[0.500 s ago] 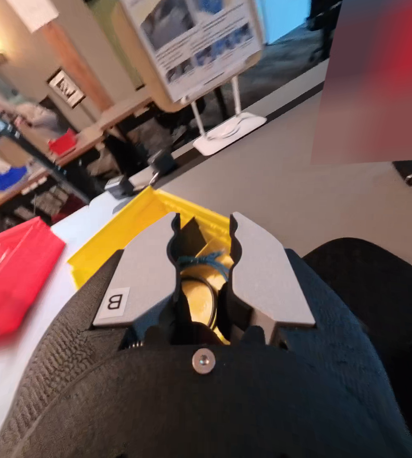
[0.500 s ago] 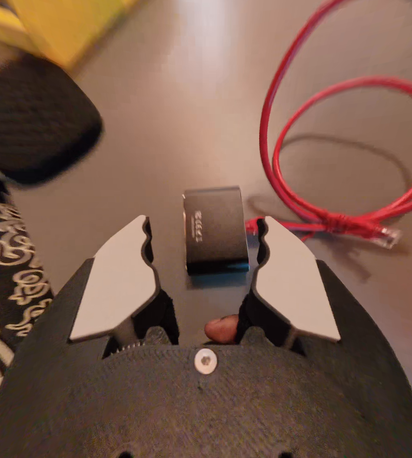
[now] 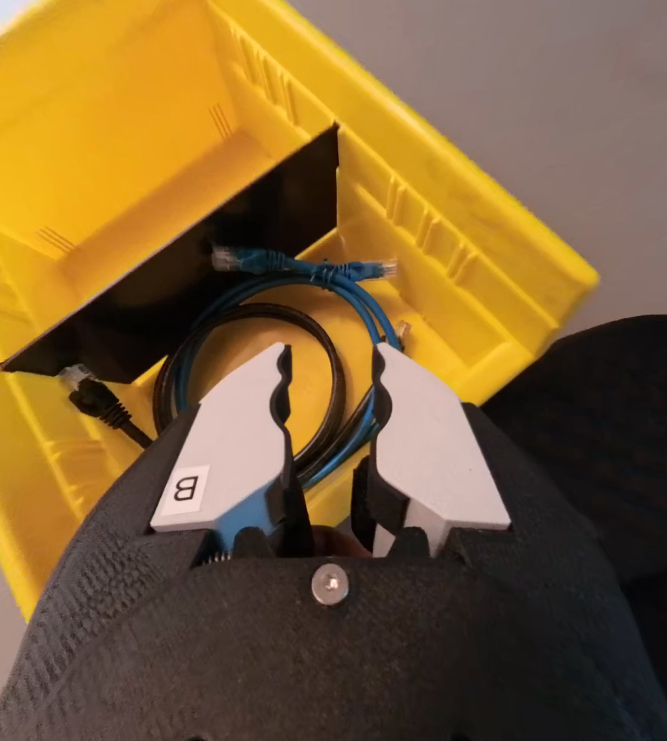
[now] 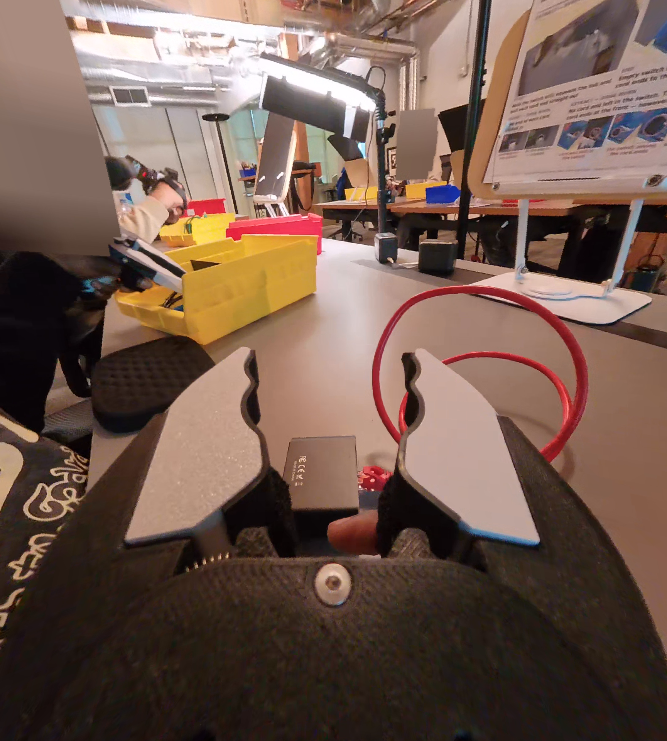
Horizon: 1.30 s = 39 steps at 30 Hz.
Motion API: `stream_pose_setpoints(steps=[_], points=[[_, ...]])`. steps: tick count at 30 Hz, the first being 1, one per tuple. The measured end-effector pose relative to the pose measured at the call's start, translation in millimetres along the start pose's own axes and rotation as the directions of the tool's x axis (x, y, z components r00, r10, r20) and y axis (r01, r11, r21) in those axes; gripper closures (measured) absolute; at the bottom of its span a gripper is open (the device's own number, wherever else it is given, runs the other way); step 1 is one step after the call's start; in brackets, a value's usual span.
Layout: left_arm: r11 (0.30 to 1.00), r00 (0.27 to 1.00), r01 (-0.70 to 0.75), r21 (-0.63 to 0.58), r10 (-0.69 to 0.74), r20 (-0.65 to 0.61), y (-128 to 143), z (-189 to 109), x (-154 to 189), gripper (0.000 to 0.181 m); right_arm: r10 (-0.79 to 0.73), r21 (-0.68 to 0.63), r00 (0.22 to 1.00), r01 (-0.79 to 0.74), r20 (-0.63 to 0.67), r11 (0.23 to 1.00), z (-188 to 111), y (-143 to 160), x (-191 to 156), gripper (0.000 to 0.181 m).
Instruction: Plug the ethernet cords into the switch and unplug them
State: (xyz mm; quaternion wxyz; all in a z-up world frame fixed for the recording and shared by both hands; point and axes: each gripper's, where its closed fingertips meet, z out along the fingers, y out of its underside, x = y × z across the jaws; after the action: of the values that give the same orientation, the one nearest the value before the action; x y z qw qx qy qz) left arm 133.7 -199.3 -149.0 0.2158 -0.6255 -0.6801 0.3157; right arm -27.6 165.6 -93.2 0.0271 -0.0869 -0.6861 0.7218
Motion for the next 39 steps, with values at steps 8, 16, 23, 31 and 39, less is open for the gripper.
stream_pose_setpoints(steps=[8, 16, 23, 31, 39], points=[[0.943, 0.999, -0.052, -0.330, 0.051, -0.013, 35, 36, -11, 0.153, 0.005, 0.007, 1.000, -0.005, -0.007, 1.000, -1, -1, 1, 0.113], [0.942, 0.993, -0.071, -0.329, 0.037, -0.108, 35, 42, 2, 0.173, 0.014, -0.003, 1.000, -0.015, -0.021, 1.000, -1, 2, 4, 0.116], [0.997, 0.982, -0.070, -0.016, 0.071, 0.174, -13, -21, -10, 0.174, 0.010, -0.002, 1.000, -0.010, -0.022, 1.000, -1, 2, 4, 0.119], [0.844, 0.838, -0.324, 0.427, 0.045, 0.544, -76, -114, -5, 0.175, -0.019, -0.006, 1.000, 0.019, -0.023, 1.000, -1, 2, 2, 0.120], [0.465, 0.803, -0.447, 0.764, -0.170, 0.572, -109, -188, 18, 0.175, -0.027, -0.005, 0.999, 0.027, -0.022, 1.000, -1, 2, 1, 0.121]])
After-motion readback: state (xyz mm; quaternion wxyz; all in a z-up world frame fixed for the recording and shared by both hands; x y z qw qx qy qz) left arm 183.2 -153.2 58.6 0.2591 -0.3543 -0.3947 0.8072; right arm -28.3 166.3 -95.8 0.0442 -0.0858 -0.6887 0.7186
